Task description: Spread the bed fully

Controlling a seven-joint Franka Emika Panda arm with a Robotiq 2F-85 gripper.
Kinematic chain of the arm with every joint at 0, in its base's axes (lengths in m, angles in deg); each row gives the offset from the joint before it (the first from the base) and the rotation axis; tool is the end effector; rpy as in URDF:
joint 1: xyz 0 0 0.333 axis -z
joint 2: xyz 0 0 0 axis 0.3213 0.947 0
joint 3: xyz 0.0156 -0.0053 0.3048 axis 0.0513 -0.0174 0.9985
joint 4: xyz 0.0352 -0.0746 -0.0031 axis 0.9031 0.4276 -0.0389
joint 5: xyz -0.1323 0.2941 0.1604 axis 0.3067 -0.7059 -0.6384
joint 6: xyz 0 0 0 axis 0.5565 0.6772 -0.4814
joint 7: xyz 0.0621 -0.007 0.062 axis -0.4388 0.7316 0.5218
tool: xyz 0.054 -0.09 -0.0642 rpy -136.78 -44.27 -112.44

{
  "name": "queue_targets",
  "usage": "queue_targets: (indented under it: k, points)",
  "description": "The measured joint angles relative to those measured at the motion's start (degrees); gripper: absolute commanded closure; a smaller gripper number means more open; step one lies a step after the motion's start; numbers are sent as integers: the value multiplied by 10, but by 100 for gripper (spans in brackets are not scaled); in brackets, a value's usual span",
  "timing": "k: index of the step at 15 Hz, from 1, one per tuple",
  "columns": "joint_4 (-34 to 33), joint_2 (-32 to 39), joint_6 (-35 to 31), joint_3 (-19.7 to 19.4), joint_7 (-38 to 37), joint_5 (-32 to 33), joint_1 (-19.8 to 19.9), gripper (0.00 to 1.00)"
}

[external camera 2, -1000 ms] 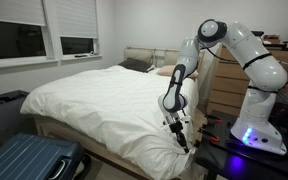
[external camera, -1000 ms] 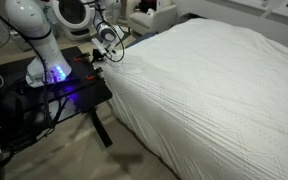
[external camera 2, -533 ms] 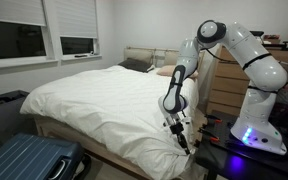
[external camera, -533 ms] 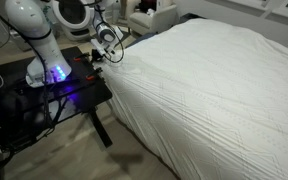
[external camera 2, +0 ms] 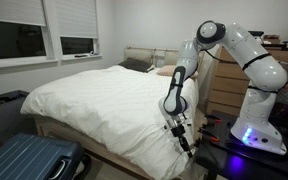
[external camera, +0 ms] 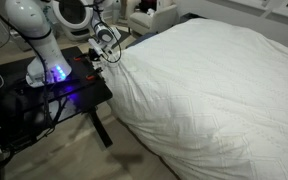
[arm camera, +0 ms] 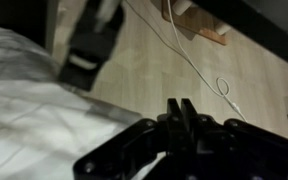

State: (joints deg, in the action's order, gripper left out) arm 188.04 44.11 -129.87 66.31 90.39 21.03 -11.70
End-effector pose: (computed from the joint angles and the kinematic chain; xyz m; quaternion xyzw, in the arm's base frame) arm 0.3243 0.1325 -0.0016 -0.9071 -0.1484 0.3369 0.2042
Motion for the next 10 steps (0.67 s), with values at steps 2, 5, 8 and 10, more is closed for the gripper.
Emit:
queue_targets:
  k: [2,5,8,10]
  points:
    - [4,20,-8,40,-2,-22,-12,44]
    - [-6,33,-41,85,-2,-36,-32,22]
    - [-19,32,-123,98,1,-28,-42,1]
    - [-29,32,-187,98,2,-12,-39,0]
